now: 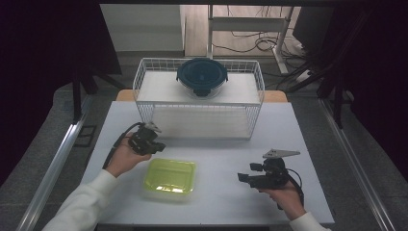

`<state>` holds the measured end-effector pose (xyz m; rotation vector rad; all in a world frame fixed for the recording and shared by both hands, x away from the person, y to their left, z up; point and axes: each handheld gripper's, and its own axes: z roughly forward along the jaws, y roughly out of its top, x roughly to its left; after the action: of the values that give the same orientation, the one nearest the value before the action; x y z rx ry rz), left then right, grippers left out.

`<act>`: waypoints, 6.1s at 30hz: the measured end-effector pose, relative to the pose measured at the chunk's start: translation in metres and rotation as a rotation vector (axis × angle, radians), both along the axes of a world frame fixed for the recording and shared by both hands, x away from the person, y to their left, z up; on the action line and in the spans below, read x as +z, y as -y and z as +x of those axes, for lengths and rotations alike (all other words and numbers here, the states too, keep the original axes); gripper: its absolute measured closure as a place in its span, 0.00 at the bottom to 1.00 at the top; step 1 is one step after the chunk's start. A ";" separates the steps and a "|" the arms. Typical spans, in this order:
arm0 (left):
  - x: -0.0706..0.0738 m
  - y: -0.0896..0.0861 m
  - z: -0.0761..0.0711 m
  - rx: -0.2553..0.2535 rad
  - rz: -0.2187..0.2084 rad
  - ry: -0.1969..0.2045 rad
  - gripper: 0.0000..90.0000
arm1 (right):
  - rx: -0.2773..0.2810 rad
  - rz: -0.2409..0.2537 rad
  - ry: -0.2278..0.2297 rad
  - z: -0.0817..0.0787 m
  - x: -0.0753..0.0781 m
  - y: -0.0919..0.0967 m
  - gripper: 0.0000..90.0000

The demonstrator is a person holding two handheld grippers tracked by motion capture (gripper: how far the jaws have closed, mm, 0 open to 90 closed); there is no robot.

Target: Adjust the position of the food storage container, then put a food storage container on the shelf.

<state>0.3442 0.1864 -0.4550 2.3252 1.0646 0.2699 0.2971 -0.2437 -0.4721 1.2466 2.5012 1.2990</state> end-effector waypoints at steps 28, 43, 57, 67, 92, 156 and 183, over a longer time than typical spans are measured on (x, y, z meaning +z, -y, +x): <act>-0.051 -0.029 -0.071 0.024 -0.053 -0.156 1.00 | -0.005 -0.013 -0.012 0.001 -0.002 -0.003 0.29; -0.046 0.012 -0.066 -0.065 -0.038 -0.154 1.00 | -0.006 -0.014 -0.014 0.001 -0.003 -0.003 0.29; -0.042 0.045 -0.059 -0.137 -0.033 -0.149 1.00 | -0.009 -0.012 -0.013 0.000 -0.002 -0.003 0.29; -0.044 0.055 -0.058 -0.153 -0.038 -0.153 1.00 | -0.008 -0.011 -0.009 0.000 -0.002 -0.003 0.29; -0.038 0.050 -0.052 -0.120 -0.066 -0.126 1.00 | -0.014 -0.007 -0.008 -0.001 -0.001 -0.001 0.29; -0.055 0.039 -0.045 0.108 -0.564 -0.297 0.32 | -0.047 0.094 -0.230 0.018 -0.025 -0.034 0.39; -0.062 0.048 -0.052 0.105 -0.611 -0.394 0.69 | -0.046 0.174 -0.364 0.017 -0.033 -0.035 0.80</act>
<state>0.2922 0.1386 -0.5173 1.8008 1.2410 -0.4409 0.3141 -0.2089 -0.5048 1.7087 2.6127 1.4161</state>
